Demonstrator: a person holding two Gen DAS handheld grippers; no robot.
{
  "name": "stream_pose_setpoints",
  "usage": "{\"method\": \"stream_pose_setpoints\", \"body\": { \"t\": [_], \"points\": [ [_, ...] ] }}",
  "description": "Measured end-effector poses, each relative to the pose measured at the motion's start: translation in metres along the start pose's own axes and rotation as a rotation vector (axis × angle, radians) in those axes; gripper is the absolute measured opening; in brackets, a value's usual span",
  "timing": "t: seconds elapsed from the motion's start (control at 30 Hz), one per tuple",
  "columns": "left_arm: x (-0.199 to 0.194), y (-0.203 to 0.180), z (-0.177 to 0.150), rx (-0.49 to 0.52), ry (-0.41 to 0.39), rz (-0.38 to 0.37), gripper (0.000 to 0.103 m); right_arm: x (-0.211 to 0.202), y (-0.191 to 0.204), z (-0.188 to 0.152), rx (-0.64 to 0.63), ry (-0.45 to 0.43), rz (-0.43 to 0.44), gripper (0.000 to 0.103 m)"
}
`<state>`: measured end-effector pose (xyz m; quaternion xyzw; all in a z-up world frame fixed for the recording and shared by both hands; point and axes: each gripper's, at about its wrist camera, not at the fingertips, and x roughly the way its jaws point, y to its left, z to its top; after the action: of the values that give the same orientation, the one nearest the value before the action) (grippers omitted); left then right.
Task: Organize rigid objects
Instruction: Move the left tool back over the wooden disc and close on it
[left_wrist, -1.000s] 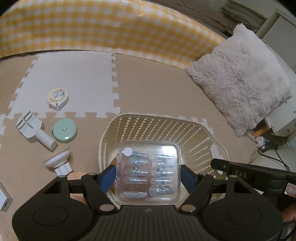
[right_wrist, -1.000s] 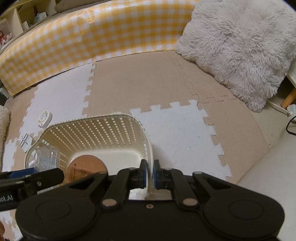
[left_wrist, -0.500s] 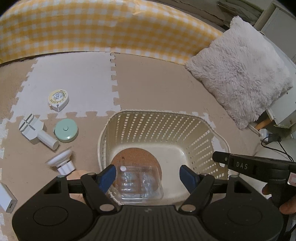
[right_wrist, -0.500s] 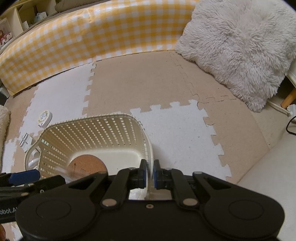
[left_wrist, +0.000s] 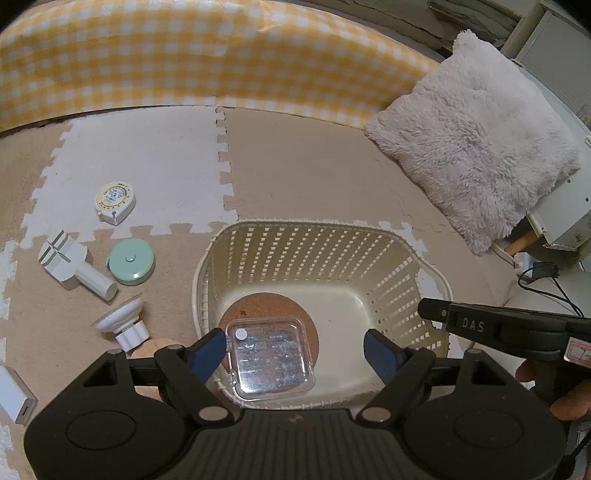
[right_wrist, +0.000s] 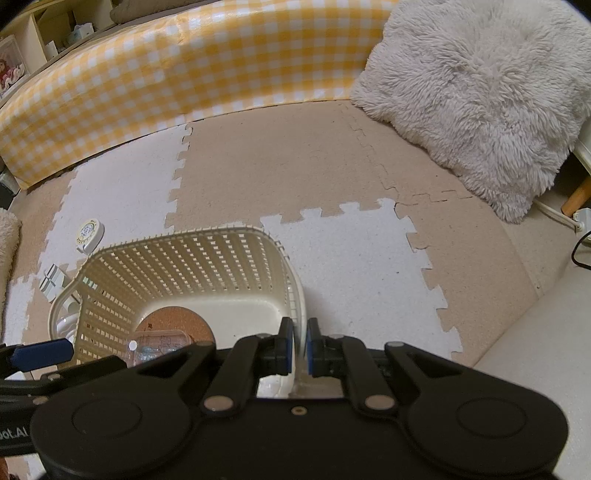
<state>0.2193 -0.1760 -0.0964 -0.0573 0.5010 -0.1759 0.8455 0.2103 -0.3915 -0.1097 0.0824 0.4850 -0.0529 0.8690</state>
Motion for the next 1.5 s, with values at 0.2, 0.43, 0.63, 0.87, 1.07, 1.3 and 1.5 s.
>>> {"method": "stream_pose_setpoints", "body": {
  "t": [0.2,0.43,0.63,0.87,1.07,1.3,1.5],
  "points": [
    [-0.015,-0.004,0.002,0.026,-0.026,-0.017,0.085,0.000,0.000,0.000,0.005,-0.001,0.003,0.008],
    [-0.043,-0.008,0.005,0.103,-0.100,-0.004,0.094,0.000,-0.002,0.000,0.007,-0.004,0.006,0.007],
    [-0.071,-0.003,0.012,0.132,-0.162,-0.009,0.100,0.000,0.000,-0.001,-0.004,-0.009,-0.001,0.008],
    [-0.098,0.017,0.023,0.129,-0.212,-0.017,0.103,-0.001,0.001,-0.001,-0.007,-0.011,-0.002,0.008],
    [-0.097,0.045,0.020,0.167,-0.231,-0.007,0.103,-0.001,0.000,-0.001,0.005,-0.008,0.005,0.008],
    [-0.073,0.084,0.008,0.186,-0.137,0.007,0.103,0.000,0.001,0.000,0.000,-0.007,0.005,0.010],
    [-0.050,0.094,-0.008,0.260,-0.033,0.018,0.103,0.000,0.002,0.000,-0.006,-0.006,0.002,0.010]
  ]
}}
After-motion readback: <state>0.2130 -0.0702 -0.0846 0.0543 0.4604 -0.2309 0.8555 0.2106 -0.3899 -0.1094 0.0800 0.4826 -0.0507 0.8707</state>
